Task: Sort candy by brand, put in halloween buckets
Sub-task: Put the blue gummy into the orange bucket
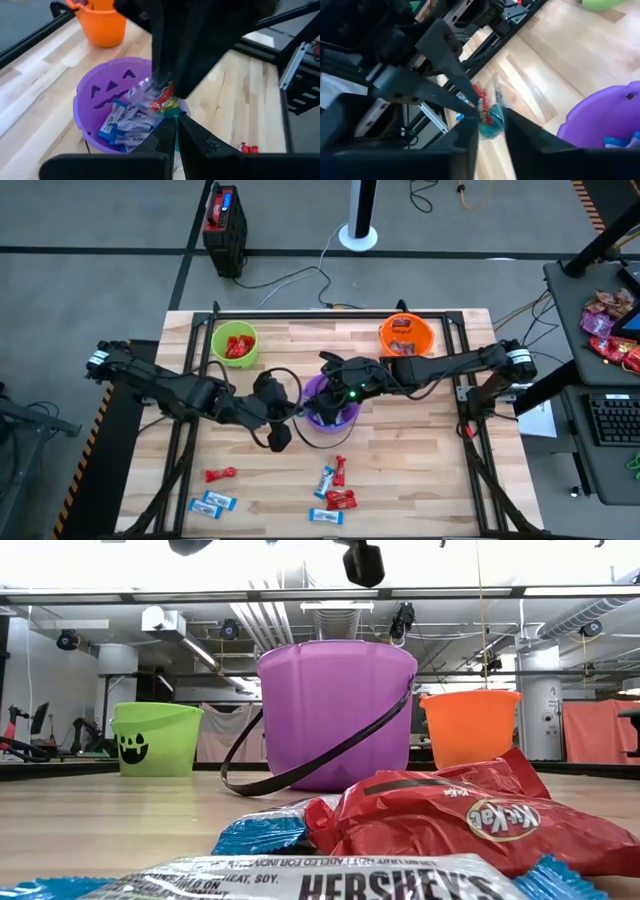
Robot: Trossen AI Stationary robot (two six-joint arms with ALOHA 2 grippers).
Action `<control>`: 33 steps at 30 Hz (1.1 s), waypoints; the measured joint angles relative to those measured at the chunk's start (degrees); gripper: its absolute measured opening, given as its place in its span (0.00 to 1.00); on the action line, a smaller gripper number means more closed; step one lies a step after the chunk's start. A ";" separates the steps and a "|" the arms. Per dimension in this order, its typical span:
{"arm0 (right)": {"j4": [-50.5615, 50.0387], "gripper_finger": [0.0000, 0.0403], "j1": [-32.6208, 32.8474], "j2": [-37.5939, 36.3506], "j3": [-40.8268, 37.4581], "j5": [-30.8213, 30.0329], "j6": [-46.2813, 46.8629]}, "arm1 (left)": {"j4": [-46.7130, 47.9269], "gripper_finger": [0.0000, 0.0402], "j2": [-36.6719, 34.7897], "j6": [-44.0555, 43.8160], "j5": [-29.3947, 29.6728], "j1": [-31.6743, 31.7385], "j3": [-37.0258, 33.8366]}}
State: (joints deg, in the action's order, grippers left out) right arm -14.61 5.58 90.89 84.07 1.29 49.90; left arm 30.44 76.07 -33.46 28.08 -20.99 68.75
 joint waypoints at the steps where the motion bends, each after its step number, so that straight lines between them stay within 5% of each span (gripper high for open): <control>1: -0.02 0.16 0.00 0.00 0.00 -0.02 -0.62 | -0.52 0.00 -0.09 0.36 -0.08 0.00 0.00; 4: -0.09 0.05 0.00 0.00 0.00 -0.01 -3.28 | -1.01 0.00 -0.11 0.40 -0.09 -0.04 0.00; 9: -0.09 0.02 0.00 -0.31 0.00 -0.37 -4.98 | -0.95 0.03 -0.13 -0.27 -0.07 -0.02 0.00; 21: -4.09 0.02 -2.04 -2.18 0.08 -2.61 -7.92 | 7.17 0.31 -1.83 -8.99 -0.56 -0.17 0.00; 24: -18.65 0.02 -4.46 -3.55 2.73 -10.05 -11.46 | 8.64 0.35 -2.88 -9.99 -0.83 -0.17 0.00; 29: -60.71 0.02 -14.24 -2.70 9.41 -33.00 -7.07 | 13.89 0.36 -4.97 -15.08 -7.04 -0.17 0.02; 33: -72.36 0.02 -25.51 -1.19 7.92 -34.31 -2.73 | 19.51 0.35 -5.91 -18.39 -16.58 -0.22 0.02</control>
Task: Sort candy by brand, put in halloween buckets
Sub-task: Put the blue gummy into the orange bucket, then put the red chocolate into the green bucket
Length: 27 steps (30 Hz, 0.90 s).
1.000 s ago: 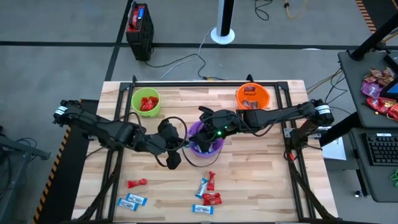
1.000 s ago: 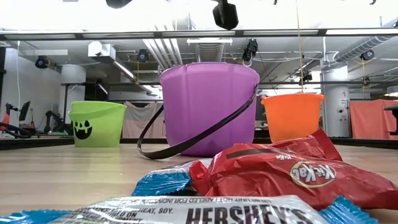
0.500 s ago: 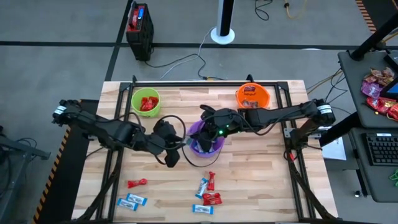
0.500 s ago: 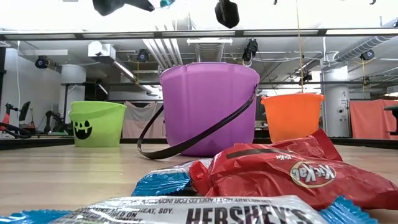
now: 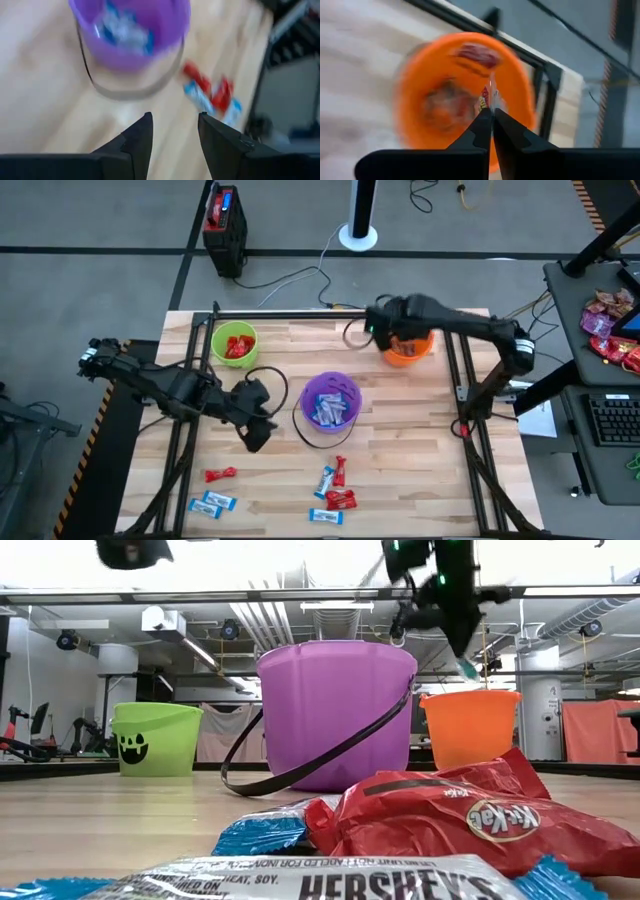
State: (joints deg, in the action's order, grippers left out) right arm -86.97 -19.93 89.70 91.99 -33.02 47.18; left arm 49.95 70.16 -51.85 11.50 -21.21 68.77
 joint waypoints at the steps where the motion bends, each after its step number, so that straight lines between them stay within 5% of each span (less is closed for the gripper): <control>1: 0.13 0.02 -2.31 0.01 -0.69 0.54 -0.33 | 1.33 0.35 -0.03 -0.55 -2.96 0.00 0.00; 7: 2.23 0.04 -9.08 0.00 -2.21 5.26 -7.13 | 8.20 0.34 0.19 -3.22 -14.01 -1.64 0.00; 17: 2.66 0.26 -9.64 -0.06 -2.21 8.05 -10.49 | 19.50 0.40 0.52 -0.92 -15.61 -8.02 -0.17; 22: 4.39 0.38 -6.44 -0.45 -2.21 10.66 -8.97 | 19.63 0.49 0.52 5.86 -15.31 -12.69 -2.03; 27: 6.68 0.46 -1.22 -0.45 -2.28 10.86 -6.37 | 17.44 0.51 1.14 3.71 -14.69 -16.18 -7.37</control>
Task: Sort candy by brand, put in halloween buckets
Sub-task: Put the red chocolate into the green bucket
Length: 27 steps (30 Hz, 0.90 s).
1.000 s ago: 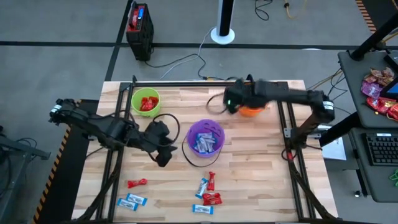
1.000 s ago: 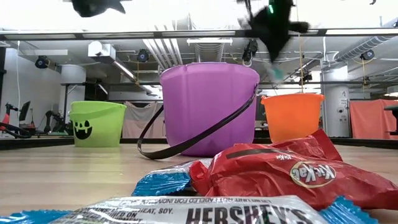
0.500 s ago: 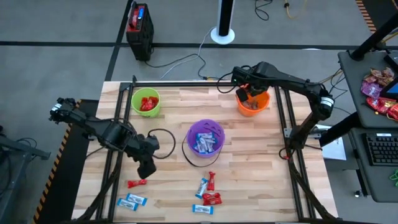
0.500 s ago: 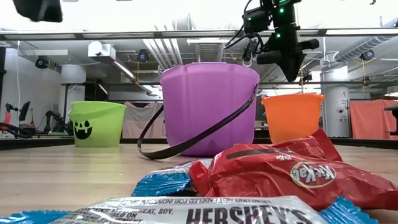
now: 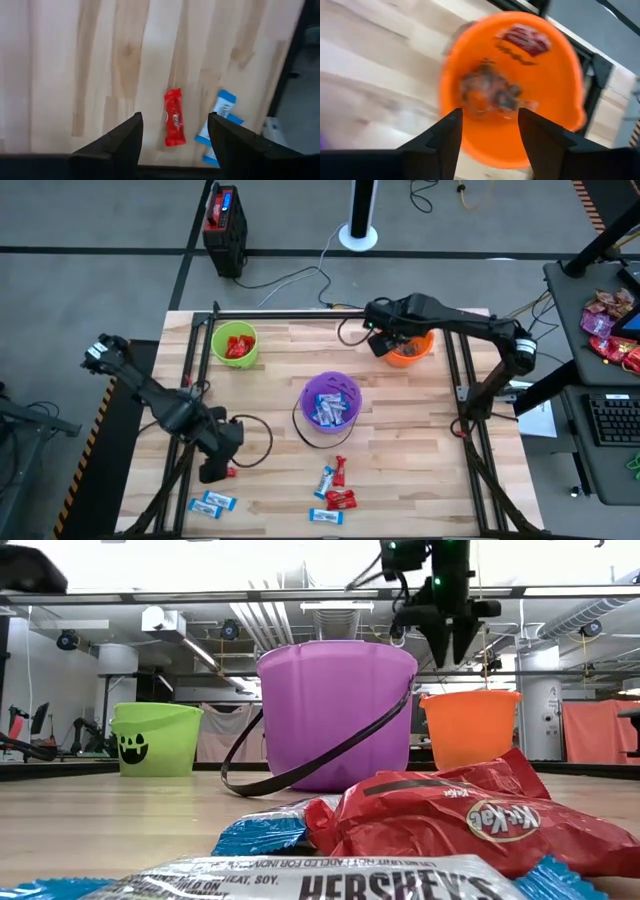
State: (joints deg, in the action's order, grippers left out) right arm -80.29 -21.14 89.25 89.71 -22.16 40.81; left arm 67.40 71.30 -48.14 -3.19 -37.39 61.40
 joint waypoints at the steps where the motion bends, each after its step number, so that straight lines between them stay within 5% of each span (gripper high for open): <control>1: 0.84 0.47 1.07 0.00 0.00 -0.11 0.46 | -1.46 0.51 0.24 -0.65 0.63 -1.09 -1.59; 13: 4.39 0.51 8.66 0.02 -1.51 -0.27 5.47 | -24.23 0.47 4.87 -9.29 -1.16 -6.52 -20.36; 27: 4.37 0.51 9.29 0.07 -1.64 0.14 7.27 | -28.41 0.47 7.62 -7.92 -6.51 -6.92 -19.57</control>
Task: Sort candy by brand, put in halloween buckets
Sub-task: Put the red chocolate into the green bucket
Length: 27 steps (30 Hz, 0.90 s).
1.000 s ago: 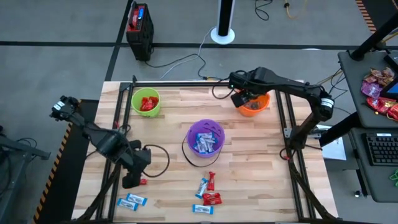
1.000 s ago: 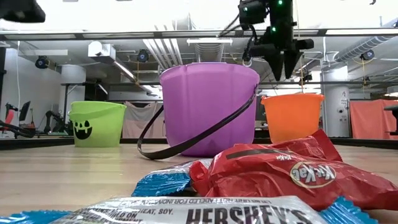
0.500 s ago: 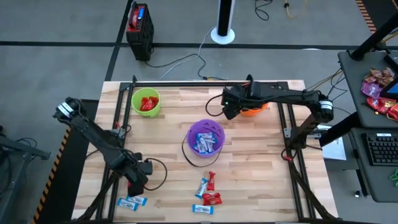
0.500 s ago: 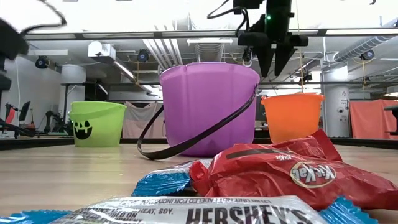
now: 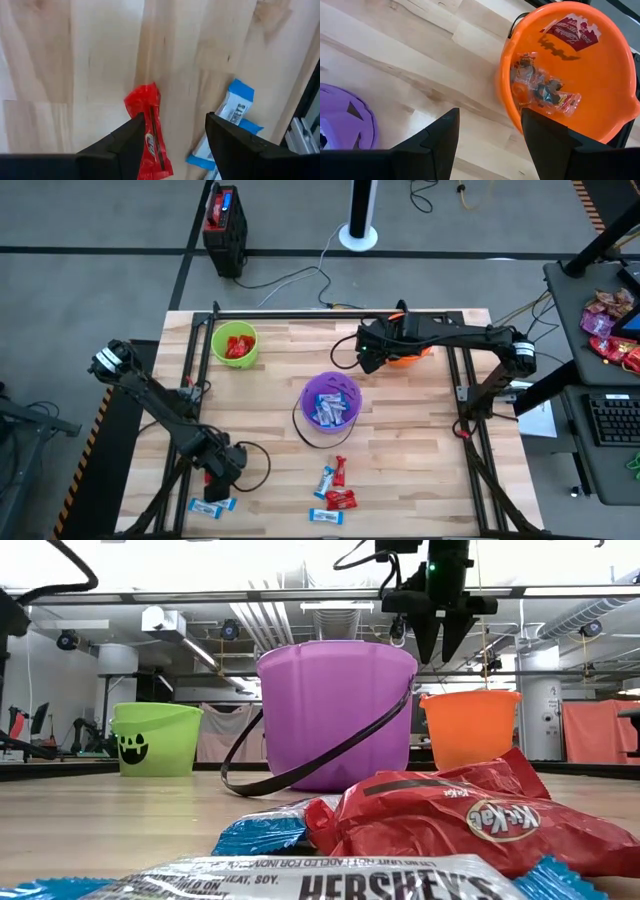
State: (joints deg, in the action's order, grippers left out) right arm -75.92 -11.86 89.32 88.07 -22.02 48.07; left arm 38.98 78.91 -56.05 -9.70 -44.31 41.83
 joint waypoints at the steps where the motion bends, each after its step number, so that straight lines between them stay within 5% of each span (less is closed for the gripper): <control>1: 0.00 0.51 0.02 0.00 0.00 0.00 0.02 | -0.04 0.47 0.00 0.00 0.34 0.00 0.15; 12: 0.04 0.51 0.39 0.00 0.00 0.02 0.02 | -0.54 0.46 5.63 -0.71 1.77 -0.26 -2.15; 16: 0.05 0.51 0.83 0.02 0.00 0.03 -0.09 | 0.26 0.35 8.80 0.87 1.85 -0.25 -1.21; 21: 0.02 0.51 1.26 0.02 0.00 0.08 -0.18 | 3.02 0.07 9.83 5.74 3.02 -0.36 2.80; 27: -0.01 0.51 1.25 0.04 -0.01 1.36 -0.81 | 7.67 0.08 4.09 12.03 7.66 -0.11 10.37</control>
State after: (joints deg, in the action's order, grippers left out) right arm -75.94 -10.61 89.36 88.06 -20.66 47.27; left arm 46.65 83.00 -44.02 -2.05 -44.42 52.20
